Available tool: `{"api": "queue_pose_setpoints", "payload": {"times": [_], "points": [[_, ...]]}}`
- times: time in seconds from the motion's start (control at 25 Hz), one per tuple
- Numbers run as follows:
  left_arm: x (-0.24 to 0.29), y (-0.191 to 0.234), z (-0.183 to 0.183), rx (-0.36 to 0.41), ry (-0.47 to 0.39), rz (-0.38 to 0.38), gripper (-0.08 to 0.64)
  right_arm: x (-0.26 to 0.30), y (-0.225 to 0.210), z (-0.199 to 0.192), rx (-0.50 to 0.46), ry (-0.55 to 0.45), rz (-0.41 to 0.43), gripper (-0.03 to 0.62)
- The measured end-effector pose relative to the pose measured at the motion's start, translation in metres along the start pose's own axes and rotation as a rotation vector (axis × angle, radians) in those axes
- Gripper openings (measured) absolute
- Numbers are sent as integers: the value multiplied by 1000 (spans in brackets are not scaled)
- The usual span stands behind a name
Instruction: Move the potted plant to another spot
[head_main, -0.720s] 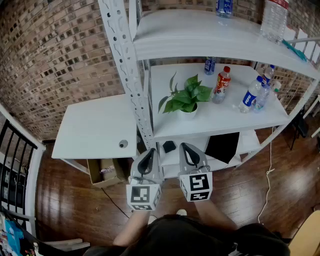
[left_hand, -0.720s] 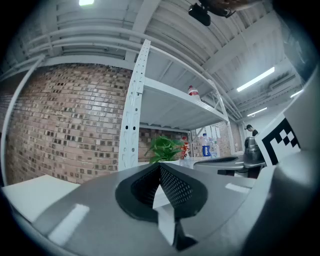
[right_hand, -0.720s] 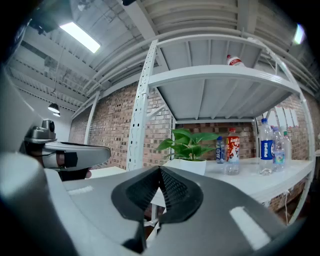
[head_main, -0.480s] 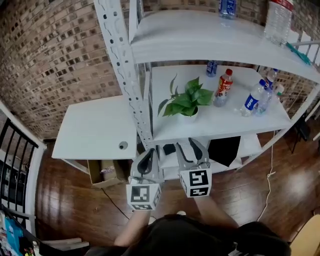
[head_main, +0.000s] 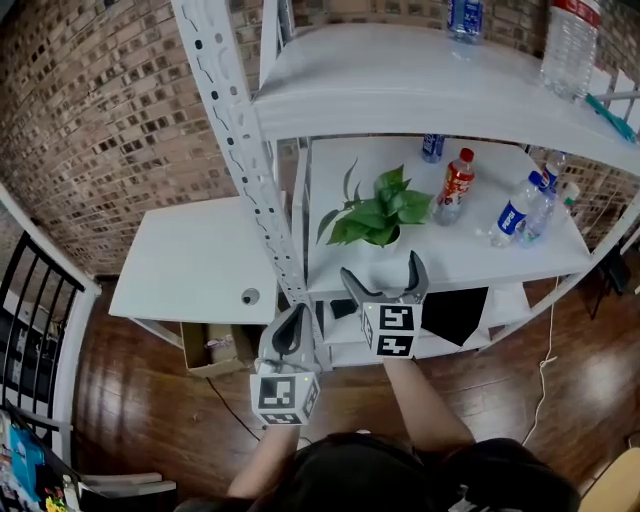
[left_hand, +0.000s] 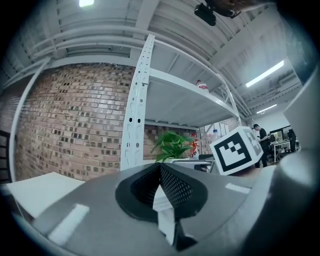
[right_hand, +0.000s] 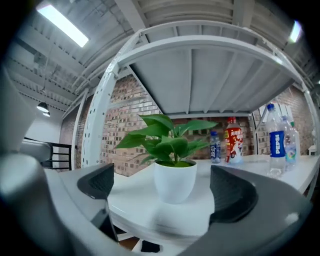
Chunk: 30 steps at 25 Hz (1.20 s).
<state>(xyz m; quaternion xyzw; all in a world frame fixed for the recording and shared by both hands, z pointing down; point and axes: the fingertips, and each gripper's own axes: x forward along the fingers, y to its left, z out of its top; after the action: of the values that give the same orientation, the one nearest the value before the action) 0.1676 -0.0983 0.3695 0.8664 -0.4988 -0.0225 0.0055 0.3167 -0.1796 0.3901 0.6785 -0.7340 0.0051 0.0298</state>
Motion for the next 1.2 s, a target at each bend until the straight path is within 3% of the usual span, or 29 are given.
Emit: {"api": "queue_pose_setpoints", "payload": {"times": [0.56,0.76,0.96,1.2], "points": [[-6,22,-12,-11,32,47,12,71,-28,-16,20,180,-21,583],[-5,28,-10,-10,25,43,12,79,-29,-19,31,197,-22,583],[-7,32,-6,-11,20,43,12,79,-30,-16,34,191,-33,476],[-10,34,-6,-14,24,41,12,78,-30,-16,25,182,-33,468]]}}
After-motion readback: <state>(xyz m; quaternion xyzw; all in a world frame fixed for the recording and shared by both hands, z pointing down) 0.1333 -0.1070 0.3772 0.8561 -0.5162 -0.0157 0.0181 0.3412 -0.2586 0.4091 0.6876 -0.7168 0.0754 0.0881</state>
